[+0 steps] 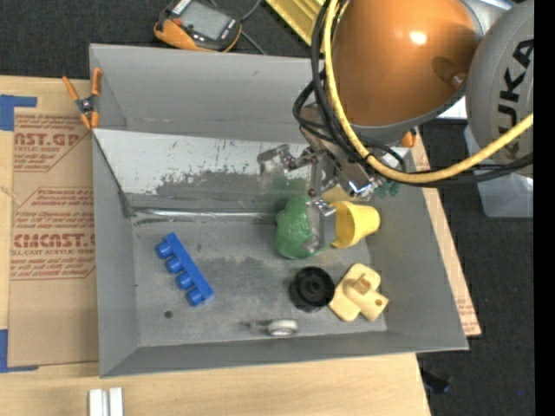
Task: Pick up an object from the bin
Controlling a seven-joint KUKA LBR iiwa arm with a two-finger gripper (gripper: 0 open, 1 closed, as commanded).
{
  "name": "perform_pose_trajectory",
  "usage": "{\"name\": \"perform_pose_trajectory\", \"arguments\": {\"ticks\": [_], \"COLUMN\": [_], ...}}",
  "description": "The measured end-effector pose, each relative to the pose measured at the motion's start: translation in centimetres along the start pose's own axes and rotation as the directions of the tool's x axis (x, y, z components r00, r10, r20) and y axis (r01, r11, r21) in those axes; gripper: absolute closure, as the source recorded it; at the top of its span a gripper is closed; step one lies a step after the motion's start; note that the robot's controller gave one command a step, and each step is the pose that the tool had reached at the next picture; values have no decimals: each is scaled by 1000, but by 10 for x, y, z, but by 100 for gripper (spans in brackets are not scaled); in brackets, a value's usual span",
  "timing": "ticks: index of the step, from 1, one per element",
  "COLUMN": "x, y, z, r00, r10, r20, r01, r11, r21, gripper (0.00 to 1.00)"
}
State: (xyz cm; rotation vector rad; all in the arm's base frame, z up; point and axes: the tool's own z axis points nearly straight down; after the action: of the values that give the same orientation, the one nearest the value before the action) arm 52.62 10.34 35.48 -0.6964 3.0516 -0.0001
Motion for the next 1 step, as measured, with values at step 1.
{"name": "perform_pose_trajectory", "arguments": {"ticks": [1], "x": [56], "y": [-19], "z": [28], "r00": [976], "r10": [218], "r20": [-12], "r01": [-218], "r11": [976], "r21": [-2], "gripper": [0]}}
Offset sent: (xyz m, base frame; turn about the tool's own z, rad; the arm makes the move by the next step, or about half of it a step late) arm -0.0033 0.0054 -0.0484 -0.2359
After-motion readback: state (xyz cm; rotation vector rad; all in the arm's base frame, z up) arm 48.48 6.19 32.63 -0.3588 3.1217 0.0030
